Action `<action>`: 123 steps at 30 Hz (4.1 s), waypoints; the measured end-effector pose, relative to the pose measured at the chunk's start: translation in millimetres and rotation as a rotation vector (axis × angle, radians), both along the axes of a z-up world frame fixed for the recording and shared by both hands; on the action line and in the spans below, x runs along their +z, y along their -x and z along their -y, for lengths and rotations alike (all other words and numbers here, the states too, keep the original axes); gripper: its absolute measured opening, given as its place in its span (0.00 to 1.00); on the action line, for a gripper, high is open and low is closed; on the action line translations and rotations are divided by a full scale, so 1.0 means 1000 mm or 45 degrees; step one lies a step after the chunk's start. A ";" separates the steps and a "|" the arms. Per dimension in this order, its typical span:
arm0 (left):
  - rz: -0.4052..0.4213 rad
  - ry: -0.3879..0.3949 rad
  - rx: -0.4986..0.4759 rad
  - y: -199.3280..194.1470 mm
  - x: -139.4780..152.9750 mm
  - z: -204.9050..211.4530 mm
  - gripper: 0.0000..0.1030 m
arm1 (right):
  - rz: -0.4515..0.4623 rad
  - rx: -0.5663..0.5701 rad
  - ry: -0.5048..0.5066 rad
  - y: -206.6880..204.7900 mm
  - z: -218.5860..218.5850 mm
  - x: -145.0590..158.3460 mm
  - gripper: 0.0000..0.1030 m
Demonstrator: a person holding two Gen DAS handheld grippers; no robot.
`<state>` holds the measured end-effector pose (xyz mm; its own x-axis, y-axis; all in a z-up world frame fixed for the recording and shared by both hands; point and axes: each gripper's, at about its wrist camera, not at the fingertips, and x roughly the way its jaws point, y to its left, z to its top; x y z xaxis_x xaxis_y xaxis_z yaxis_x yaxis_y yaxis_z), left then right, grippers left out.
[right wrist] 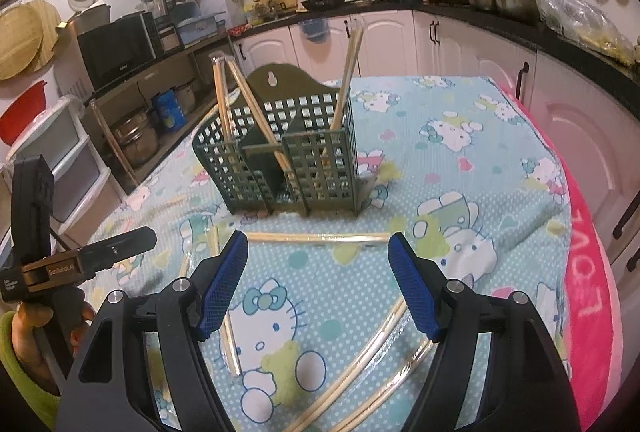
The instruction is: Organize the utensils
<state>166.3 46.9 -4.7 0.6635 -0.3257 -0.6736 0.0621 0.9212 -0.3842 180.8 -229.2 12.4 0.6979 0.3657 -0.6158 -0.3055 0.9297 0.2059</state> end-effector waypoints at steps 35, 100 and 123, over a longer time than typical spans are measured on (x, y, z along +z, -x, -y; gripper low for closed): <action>-0.166 -0.089 0.042 -0.032 -0.062 -0.004 0.38 | -0.296 -0.106 0.058 -0.034 0.026 -0.080 0.57; 0.240 -0.029 -0.051 0.002 0.068 0.001 0.04 | 0.065 0.122 -0.165 -0.001 -0.013 0.038 0.05; 0.420 -0.024 -0.126 -0.010 0.132 0.015 0.03 | 0.331 0.077 -0.194 -0.010 -0.009 0.097 0.05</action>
<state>176.6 31.6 127.7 0.8122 -0.3890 -0.4347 0.2696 0.9111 -0.3117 190.3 -220.6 109.6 0.7990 0.4859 -0.3543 -0.4202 0.8726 0.2491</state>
